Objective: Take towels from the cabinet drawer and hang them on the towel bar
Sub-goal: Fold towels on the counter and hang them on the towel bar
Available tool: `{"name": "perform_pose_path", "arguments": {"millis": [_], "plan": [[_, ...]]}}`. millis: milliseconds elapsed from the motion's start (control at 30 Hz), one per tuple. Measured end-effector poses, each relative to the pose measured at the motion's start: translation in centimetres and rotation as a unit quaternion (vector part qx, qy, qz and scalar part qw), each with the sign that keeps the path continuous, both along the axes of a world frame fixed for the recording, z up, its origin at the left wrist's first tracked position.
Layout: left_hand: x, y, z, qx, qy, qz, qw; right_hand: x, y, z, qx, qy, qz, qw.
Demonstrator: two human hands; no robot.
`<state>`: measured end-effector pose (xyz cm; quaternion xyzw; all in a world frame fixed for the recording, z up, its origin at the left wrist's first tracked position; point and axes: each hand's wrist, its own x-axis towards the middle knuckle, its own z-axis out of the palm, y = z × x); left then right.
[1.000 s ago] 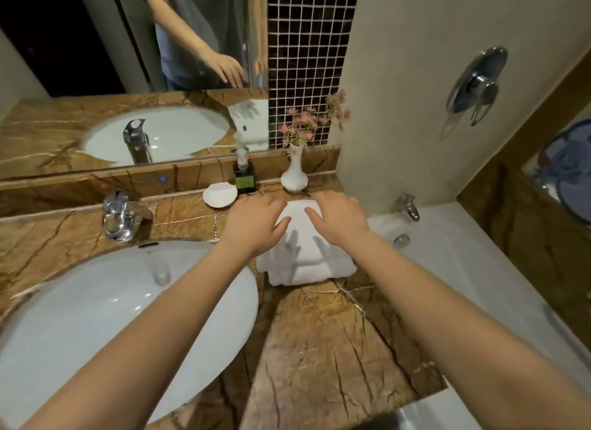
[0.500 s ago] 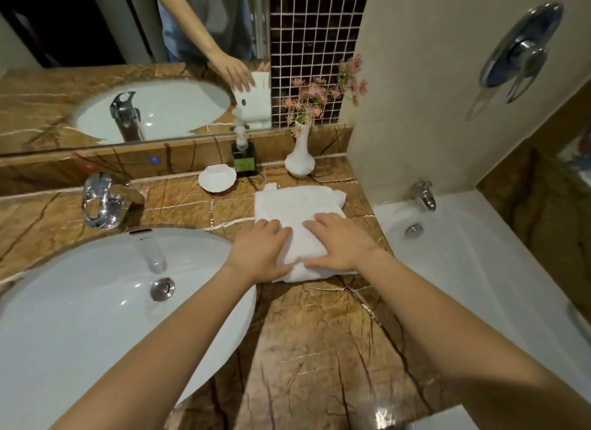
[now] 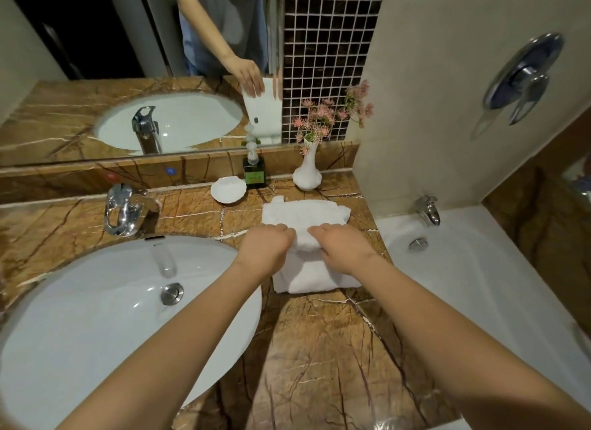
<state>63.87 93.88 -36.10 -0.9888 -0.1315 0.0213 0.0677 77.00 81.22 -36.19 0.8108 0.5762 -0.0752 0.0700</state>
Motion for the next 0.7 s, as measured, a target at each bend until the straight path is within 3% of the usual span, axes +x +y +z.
{"name": "perform_pose_path", "arguments": {"millis": [233, 467, 700], "plan": [[0.4, -0.6, 1.4, 0.035, -0.045, -0.032, 0.998, -1.1, 1.4, 0.3, 0.048, 0.048, -0.047, 0.997], [0.4, 0.2, 1.5, -0.024, -0.113, 0.006, 0.993, -0.9, 3.5, 5.0, -0.046, 0.055, -0.056, 0.996], [-2.0, 2.3, 3.3, -0.134, -0.222, 0.043, 0.965, -2.6, 4.3, 10.2, 0.005, 0.075, -0.061, 0.995]]}}
